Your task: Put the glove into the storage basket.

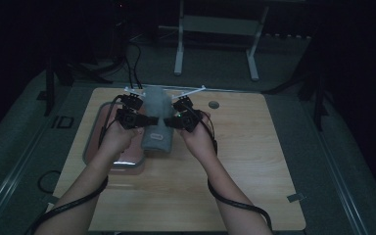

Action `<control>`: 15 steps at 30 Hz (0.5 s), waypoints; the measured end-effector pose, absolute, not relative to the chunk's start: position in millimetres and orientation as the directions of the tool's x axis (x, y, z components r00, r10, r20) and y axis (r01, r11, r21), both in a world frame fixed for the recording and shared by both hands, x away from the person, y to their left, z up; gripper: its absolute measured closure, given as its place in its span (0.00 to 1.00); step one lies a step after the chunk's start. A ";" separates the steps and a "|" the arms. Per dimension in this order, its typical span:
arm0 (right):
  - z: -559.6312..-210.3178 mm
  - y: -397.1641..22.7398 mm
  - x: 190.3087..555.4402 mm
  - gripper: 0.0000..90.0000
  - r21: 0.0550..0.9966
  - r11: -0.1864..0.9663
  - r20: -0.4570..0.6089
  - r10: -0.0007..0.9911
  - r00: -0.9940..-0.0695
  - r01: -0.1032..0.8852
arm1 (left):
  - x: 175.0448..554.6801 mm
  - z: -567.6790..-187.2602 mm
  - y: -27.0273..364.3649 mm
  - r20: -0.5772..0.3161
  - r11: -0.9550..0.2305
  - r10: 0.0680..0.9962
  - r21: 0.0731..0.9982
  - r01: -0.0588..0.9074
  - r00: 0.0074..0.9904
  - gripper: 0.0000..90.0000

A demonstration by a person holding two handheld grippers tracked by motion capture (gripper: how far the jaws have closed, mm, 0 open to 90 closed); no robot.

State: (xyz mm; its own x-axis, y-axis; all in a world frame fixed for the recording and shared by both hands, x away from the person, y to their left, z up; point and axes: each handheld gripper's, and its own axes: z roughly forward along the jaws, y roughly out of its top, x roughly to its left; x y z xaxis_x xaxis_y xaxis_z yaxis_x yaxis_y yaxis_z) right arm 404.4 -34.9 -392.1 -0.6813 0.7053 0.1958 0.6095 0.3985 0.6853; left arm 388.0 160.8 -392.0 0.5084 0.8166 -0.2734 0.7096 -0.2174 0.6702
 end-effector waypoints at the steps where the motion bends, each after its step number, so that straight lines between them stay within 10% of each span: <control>1: -391.8 -29.6 404.6 0.90 0.683 0.404 0.194 0.702 -0.685 0.608 | 387.8 -391.3 165.2 -0.270 -0.218 0.820 0.667 0.712 0.504 0.89; 15: -397.7 49.7 408.6 0.90 0.661 0.449 0.199 0.667 -0.718 0.601 | 381.5 -394.7 233.7 -0.241 -0.198 0.868 0.634 0.748 0.435 0.89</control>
